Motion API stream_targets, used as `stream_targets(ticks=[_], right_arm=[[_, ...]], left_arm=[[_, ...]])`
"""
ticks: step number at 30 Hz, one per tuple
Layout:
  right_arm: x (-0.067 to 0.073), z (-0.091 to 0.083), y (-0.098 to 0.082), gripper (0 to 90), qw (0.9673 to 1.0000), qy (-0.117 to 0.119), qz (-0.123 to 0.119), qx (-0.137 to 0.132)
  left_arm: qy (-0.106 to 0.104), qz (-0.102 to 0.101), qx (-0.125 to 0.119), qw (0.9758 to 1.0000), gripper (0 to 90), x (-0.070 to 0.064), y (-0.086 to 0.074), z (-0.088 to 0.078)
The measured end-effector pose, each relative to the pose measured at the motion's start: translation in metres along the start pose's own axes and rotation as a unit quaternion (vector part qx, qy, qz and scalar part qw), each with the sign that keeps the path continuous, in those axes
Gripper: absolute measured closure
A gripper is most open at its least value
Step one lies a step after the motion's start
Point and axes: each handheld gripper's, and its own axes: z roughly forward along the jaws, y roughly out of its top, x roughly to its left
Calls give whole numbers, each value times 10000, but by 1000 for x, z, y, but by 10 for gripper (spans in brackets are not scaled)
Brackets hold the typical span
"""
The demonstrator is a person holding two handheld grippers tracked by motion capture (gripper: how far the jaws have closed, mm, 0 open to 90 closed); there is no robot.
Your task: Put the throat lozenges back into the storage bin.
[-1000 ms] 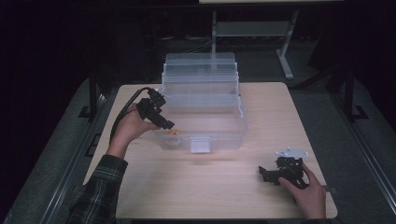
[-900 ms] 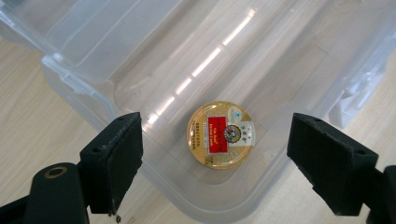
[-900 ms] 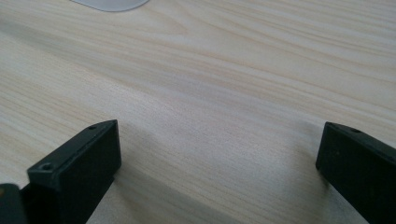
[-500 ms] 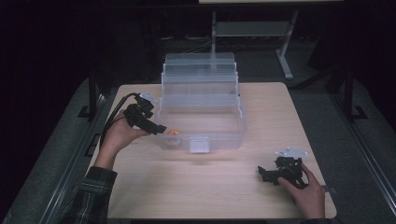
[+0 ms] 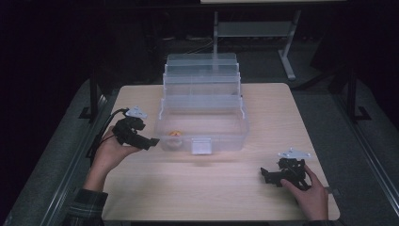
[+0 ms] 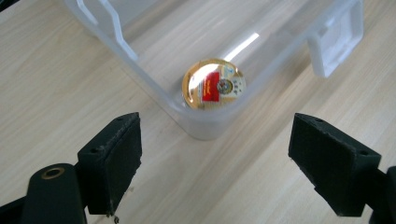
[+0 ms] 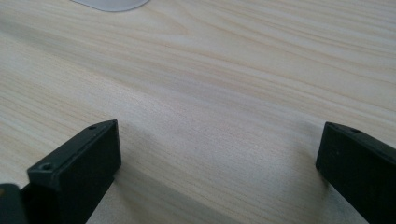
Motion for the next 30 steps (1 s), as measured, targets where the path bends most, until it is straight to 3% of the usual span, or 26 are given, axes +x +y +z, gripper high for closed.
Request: stream_targets(ticks=[17, 30], right_arm=[[0, 0, 0, 0, 10000, -9, 15, 2], [0, 0, 0, 0, 10000, -7, 0, -3]], left_arm=[[138, -173, -450, 9987, 153, -14, -58, -9], [443, -288, -773, 9956, 153, -24, -93, -7]])
